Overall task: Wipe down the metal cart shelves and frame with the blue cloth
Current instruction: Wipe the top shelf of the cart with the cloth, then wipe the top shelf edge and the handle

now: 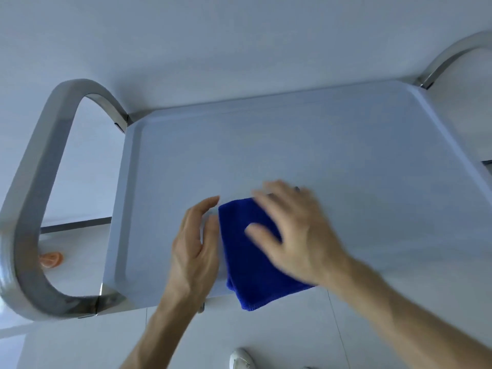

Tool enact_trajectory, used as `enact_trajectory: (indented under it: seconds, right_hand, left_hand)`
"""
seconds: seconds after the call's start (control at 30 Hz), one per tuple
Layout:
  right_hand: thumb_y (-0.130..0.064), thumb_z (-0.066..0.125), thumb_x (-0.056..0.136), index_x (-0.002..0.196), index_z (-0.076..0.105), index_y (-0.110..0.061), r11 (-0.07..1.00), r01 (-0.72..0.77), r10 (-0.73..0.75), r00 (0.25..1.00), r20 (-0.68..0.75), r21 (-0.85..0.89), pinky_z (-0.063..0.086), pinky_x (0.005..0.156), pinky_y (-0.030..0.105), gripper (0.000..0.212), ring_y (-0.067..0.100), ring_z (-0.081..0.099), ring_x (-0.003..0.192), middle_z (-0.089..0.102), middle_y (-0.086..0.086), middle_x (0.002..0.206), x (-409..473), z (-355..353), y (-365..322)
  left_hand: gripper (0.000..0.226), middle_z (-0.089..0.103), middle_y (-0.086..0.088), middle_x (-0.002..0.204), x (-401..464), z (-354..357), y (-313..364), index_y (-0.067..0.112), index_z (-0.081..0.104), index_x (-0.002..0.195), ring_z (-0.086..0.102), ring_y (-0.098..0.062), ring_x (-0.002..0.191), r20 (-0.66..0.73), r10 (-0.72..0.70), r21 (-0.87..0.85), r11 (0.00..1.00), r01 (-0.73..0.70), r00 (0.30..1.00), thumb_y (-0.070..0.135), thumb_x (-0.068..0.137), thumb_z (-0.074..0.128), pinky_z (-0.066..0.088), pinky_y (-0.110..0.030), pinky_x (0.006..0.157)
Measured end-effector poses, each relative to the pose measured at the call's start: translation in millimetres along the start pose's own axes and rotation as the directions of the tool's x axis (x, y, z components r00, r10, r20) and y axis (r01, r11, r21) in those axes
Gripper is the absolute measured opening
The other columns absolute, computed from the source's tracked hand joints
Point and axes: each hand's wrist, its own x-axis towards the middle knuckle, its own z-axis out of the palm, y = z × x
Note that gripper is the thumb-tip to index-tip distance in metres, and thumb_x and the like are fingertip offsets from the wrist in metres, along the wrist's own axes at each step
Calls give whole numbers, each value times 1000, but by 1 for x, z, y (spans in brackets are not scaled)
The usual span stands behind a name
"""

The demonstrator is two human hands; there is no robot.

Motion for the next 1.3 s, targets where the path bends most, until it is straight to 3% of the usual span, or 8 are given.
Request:
enact_trajectory:
  seconds: [0.13,0.23,0.43,0.77,0.9,0.97,1.1,1.3]
  right_hand:
    - [-73,21,96,155,27,-33,968,91,-43,979,201,-233,10,118,63,72,25,9,154,18,4,166,-23,23,-14]
    - [-75,22,95,156,23,-39,969,99,-51,977,207,-228,10,120,59,71,21,6,155,14,-1,167,-29,14,8]
    - [-74,21,94,155,25,-39,953,0,61,980,190,-303,14,120,58,70,19,13,154,18,-3,166,-54,-30,85]
    - [-76,8,93,157,12,-41,910,-154,233,958,168,-385,11,122,55,73,17,6,154,9,-5,167,-85,-97,215]
    - [-75,9,94,157,18,-38,912,-147,217,965,147,-382,13,121,58,74,22,11,154,13,-1,167,-85,-97,224]
    - [-76,11,93,157,20,-36,918,-132,193,973,130,-375,13,120,60,76,24,14,153,16,1,166,-84,-95,223]
    - [-88,4,82,158,12,-35,942,-88,152,972,178,-325,5,120,62,94,27,4,154,7,6,167,-84,-96,228]
    - [-48,41,97,131,59,-22,969,-121,97,988,-119,-216,28,115,58,47,26,39,144,48,4,151,-85,-85,239]
  left_hand:
    - [55,45,18,143,-2,9,-17,28,43,143,36,5,133,103,104,279,952,-129,989,51,98,21,26,-17,111]
    - [59,39,12,150,-3,15,-24,23,39,148,27,-1,140,158,176,442,867,-229,972,50,100,18,13,-12,114]
    - [61,42,-1,150,0,22,-24,13,43,146,33,-22,140,182,219,629,723,-285,959,46,96,32,22,-33,116]
    - [60,49,-11,140,-1,29,-17,6,52,136,45,-39,127,133,249,688,674,-270,959,44,92,36,37,-52,107]
    - [44,53,-16,132,2,52,1,5,58,127,46,-43,117,14,214,704,692,-162,977,27,89,53,40,-58,101]
    - [37,53,-19,132,5,80,15,4,59,125,47,-43,117,-5,220,668,727,-161,975,11,89,61,41,-57,100]
    - [42,52,-15,134,12,158,54,6,59,125,52,-37,118,104,294,566,768,-299,950,23,88,53,43,-47,100]
    - [41,45,-9,145,26,250,108,11,54,134,47,-28,128,239,296,472,797,-377,925,16,93,59,40,-41,104]
